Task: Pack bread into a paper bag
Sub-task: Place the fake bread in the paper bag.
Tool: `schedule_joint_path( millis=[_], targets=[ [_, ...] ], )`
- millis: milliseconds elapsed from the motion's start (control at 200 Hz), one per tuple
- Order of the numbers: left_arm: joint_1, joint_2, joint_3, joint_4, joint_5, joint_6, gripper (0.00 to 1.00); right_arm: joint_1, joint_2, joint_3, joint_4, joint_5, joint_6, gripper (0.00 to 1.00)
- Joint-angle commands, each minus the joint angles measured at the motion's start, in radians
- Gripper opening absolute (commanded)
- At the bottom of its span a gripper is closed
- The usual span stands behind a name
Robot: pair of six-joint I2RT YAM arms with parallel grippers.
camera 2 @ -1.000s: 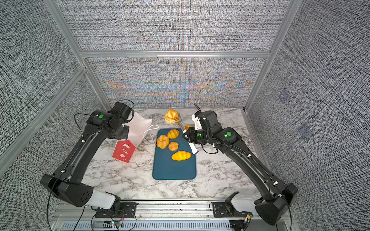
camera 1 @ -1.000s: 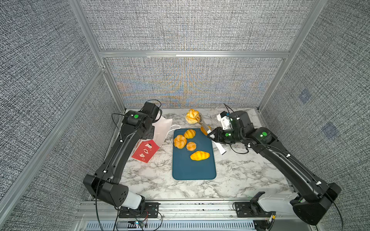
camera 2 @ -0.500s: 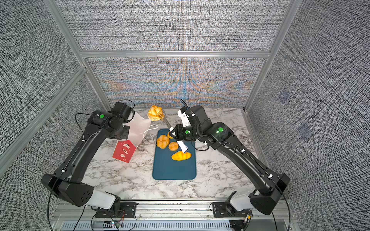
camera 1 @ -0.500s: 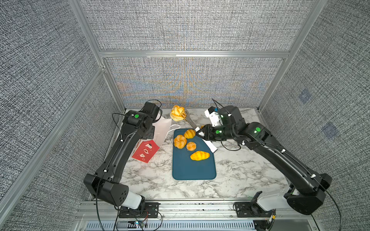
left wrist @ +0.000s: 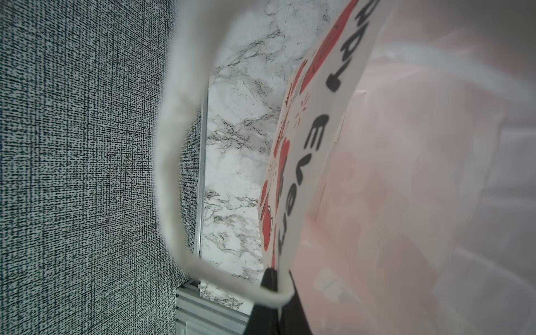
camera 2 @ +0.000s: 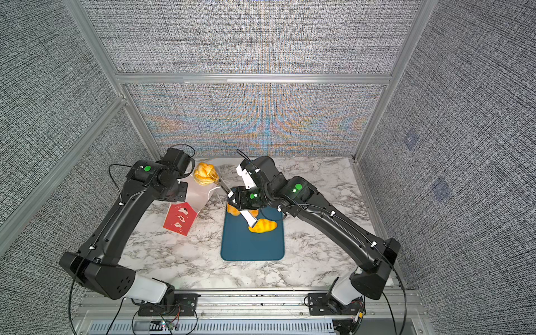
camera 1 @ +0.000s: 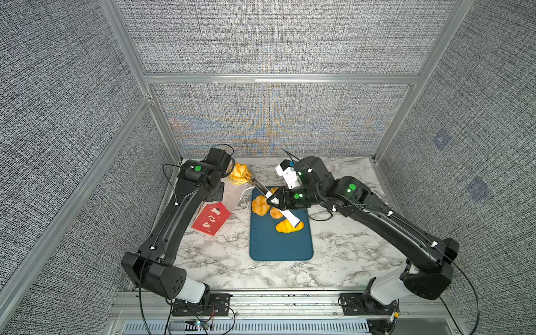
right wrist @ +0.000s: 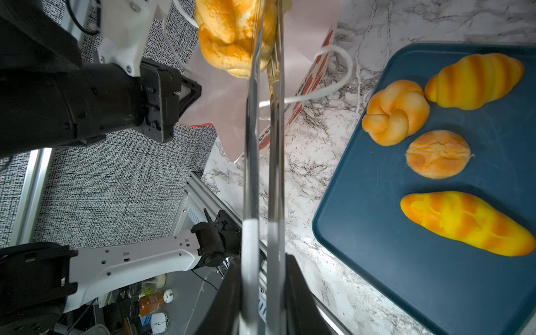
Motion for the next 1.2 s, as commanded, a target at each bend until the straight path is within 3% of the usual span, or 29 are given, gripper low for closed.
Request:
schedule_joint_path(
  millis=[0,561,1036,1196],
  targets=[
    [-0.001,-0.004,-0.001,0.008,0.001,0.0,0.02,0.011,0.003,-0.02,0.061,-0.017,-0.003,0.09],
    [-0.001,-0.019,-0.02,0.01,-0.005,-0.003,0.02,0.025,0.04,-0.041,0.108,-0.032,-0.005,0.09],
    [-0.001,-0.01,-0.018,0.016,-0.004,0.002,0.02,0.027,0.047,-0.017,0.087,-0.016,-0.023,0.39],
    [-0.001,-0.005,-0.013,0.018,-0.002,0.003,0.02,0.026,0.051,-0.007,0.079,-0.009,-0.026,0.39]
  ],
)
